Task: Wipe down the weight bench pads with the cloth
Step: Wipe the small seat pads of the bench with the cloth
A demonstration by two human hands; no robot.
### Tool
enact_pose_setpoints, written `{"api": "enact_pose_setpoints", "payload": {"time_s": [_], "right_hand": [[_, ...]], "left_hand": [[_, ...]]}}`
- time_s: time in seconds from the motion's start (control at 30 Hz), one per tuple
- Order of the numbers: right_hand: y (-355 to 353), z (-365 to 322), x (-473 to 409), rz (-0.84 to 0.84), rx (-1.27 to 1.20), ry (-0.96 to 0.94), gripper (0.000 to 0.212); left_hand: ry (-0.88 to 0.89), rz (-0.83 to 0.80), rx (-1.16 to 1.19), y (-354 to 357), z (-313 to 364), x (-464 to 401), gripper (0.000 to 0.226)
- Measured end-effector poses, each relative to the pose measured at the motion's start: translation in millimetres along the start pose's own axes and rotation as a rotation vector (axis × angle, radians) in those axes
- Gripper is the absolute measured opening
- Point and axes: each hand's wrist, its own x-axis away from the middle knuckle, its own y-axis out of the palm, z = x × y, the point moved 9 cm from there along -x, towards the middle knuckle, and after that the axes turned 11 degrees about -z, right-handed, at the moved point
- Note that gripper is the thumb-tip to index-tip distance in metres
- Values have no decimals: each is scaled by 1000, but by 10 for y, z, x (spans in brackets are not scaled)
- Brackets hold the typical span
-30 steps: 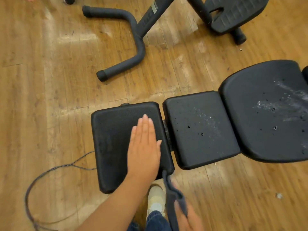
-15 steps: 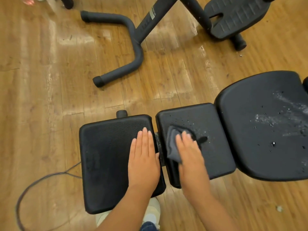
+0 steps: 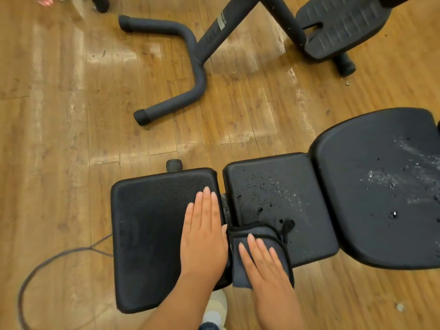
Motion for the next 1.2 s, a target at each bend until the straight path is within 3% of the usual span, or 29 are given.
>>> {"api": "enact_pose_setpoints", "payload": {"time_s": [0.1,0.23,0.5,0.77,0.93,1.1,1.2], "right_hand": [[-193,-42,-220,31,-29,39,68],[-364,-9,-751,-48,24,133,85],[-604,-92,-1410,-148,89,-57,73],[-416,-91,-932,-42,113,-109,83],[72,23,-68,-109,44,-147,101],[339,71,433,-172,58,-155,81],[186,25,306,-106,19,-119,73]], "left_hand": [[-10,-24,9,-5,-5,-28,61],[-29,-55,-47,-52,12,-11,61],[-10,-71,-46,-175,-6,-9,64],[38,-73,36,-273,-14,29,69],[80,-126,107,-215,-55,30,67],[91,-120,124,-171,-41,20,67],[84,-112,95,-149,-68,18,64]]}}
